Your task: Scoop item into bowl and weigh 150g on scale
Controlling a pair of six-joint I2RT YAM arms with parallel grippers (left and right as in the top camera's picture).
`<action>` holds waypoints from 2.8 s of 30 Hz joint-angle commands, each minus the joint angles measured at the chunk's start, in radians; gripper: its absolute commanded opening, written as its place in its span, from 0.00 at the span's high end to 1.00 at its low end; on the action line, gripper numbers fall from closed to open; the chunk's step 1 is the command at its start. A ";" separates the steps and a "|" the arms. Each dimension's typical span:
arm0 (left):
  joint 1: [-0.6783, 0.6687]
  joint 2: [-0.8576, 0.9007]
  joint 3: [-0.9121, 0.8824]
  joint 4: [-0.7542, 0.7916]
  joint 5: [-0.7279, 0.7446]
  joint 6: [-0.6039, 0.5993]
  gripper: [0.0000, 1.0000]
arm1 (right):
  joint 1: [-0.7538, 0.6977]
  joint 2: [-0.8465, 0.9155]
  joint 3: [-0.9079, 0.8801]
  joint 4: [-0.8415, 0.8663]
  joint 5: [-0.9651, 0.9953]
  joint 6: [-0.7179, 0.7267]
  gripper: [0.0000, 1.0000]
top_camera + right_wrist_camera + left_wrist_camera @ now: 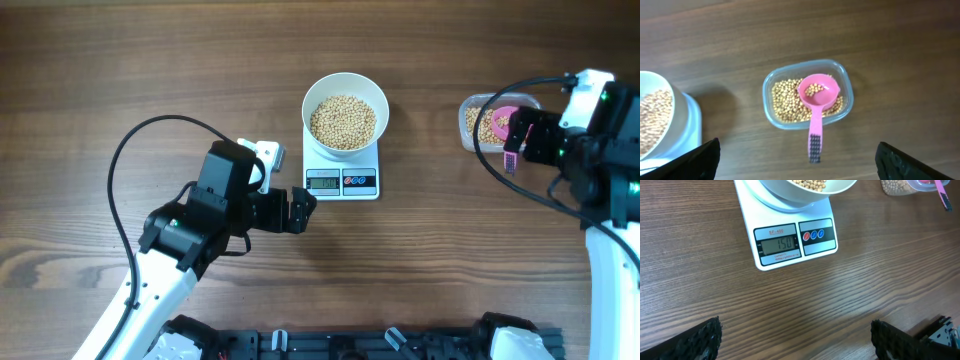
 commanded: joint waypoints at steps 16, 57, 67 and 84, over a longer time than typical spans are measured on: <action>0.006 0.002 0.010 0.003 0.009 0.021 0.00 | 0.003 -0.050 0.010 -0.050 -0.022 0.059 0.00; 0.006 0.002 0.010 0.003 0.009 0.021 0.00 | 0.006 -0.252 -0.098 0.013 -0.037 0.063 0.00; 0.006 0.002 0.010 0.003 0.009 0.021 0.00 | 0.099 -0.834 -0.610 0.301 -0.018 0.023 0.00; 0.006 0.002 0.010 0.003 0.009 0.021 0.00 | 0.111 -1.155 -0.964 0.616 0.001 -0.087 0.00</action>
